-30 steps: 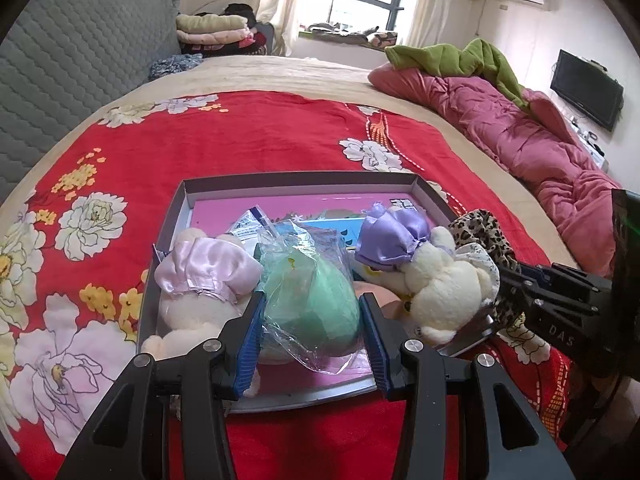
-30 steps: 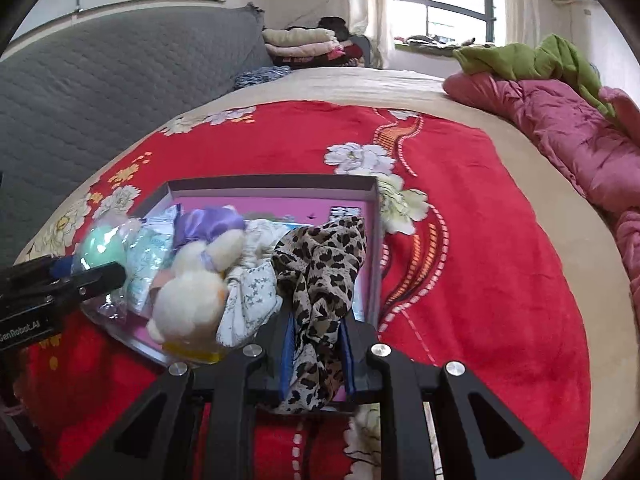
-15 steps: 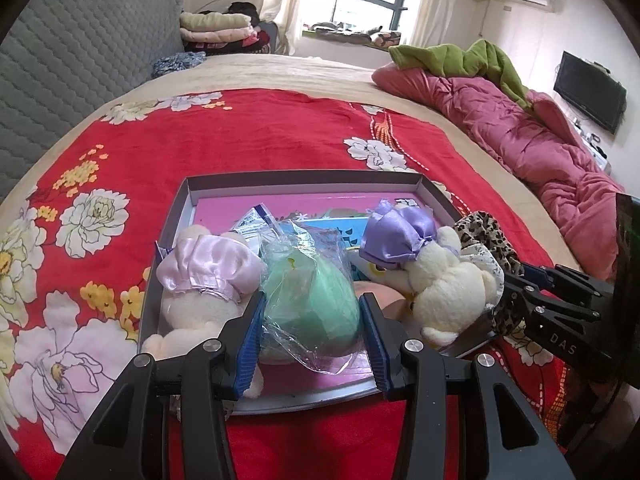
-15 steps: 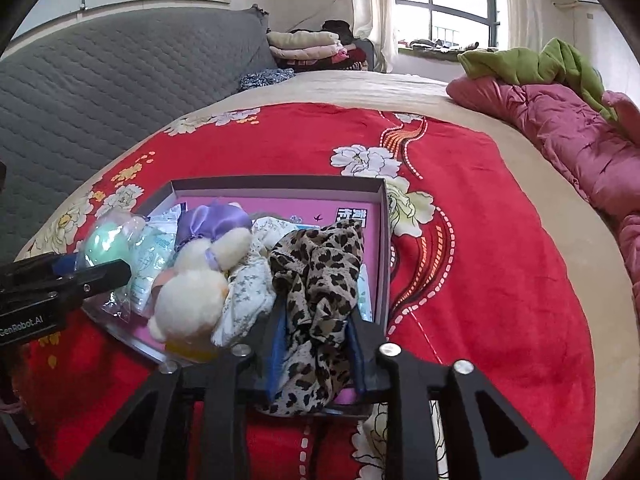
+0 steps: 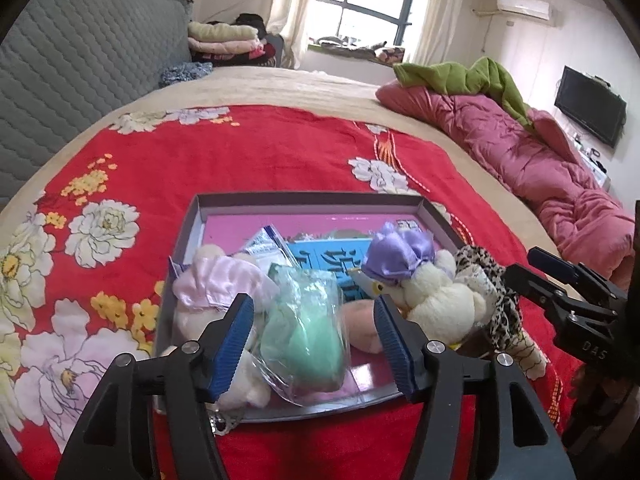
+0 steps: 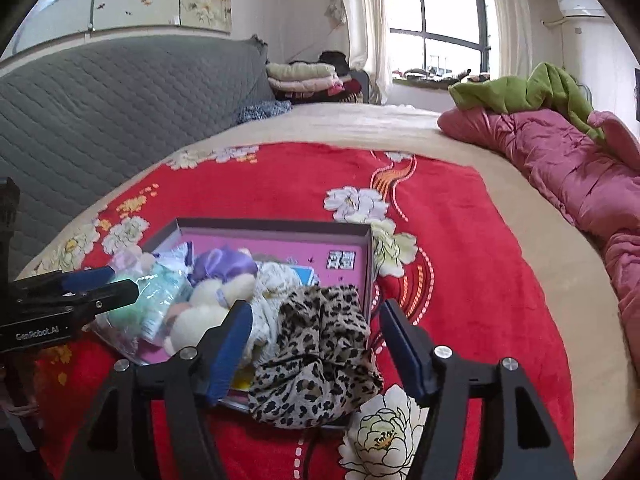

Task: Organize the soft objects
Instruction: 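Lower the sponge and scrunchie into the box and open both grippers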

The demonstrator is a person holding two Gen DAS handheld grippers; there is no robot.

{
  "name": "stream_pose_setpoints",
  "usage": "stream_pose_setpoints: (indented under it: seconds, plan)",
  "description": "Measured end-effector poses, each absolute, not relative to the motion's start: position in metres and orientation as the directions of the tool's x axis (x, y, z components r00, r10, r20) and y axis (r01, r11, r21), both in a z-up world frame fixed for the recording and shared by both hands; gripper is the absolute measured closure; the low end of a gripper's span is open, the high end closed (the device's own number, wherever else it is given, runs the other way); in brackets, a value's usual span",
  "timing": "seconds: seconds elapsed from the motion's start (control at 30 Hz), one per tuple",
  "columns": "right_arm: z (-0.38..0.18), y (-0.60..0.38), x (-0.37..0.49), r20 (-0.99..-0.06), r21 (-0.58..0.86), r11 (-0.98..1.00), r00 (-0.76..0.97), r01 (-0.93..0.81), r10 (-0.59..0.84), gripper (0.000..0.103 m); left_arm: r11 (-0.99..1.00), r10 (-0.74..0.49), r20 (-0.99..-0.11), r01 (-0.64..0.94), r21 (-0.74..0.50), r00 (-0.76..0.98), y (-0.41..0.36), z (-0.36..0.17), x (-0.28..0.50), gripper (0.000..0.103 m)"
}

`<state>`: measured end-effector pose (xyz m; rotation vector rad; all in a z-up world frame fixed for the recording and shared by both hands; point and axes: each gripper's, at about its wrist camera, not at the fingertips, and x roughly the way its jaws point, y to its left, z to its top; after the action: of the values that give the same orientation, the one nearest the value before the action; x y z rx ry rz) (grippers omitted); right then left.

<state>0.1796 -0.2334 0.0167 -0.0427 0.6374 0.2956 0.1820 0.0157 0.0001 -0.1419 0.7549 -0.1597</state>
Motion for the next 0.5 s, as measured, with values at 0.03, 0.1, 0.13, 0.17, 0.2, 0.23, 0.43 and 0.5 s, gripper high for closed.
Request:
stream_pose_setpoints:
  seconds: [0.03,0.1,0.13,0.17,0.2,0.23,0.43,0.5]
  plan:
    - [0.019,-0.234,0.178,-0.585,0.047,0.959,0.77,-0.281,0.254,0.037,0.978,-0.192,-0.663,0.088,-0.187,0.724,0.017,0.002,0.181,0.037]
    - [0.025,-0.235,0.172,-0.562,0.051,0.958,0.785,-0.282,0.261,0.037,0.979,-0.187,-0.653,0.083,-0.186,0.734,0.019,0.007,0.178,0.032]
    - [0.028,-0.235,0.169,-0.553,0.052,0.958,0.791,-0.281,0.262,0.037,0.979,-0.185,-0.649,0.082,-0.186,0.738,0.019,0.01,0.176,0.032]
    - [0.031,-0.236,0.165,-0.54,0.056,0.958,0.798,-0.282,0.267,0.037,0.979,-0.182,-0.644,0.078,-0.186,0.743,0.02,0.012,0.173,0.031]
    - [0.035,-0.235,0.16,-0.527,0.065,0.956,0.804,-0.285,0.276,0.036,0.979,-0.179,-0.641,0.074,-0.188,0.747,0.021,0.016,0.17,0.029]
    - [0.039,-0.234,0.155,-0.517,0.067,0.956,0.809,-0.287,0.279,0.035,0.98,-0.174,-0.64,0.067,-0.189,0.749,0.022,0.018,0.166,0.028]
    - [0.046,-0.22,0.13,-0.5,0.047,0.958,0.823,-0.284,0.268,0.033,0.984,-0.134,-0.653,0.023,-0.176,0.745,0.025,0.029,0.137,0.025]
    - [0.045,-0.214,0.122,-0.516,0.056,0.958,0.814,-0.28,0.268,0.033,0.985,-0.123,-0.658,0.01,-0.173,0.743,0.027,0.032,0.123,0.025]
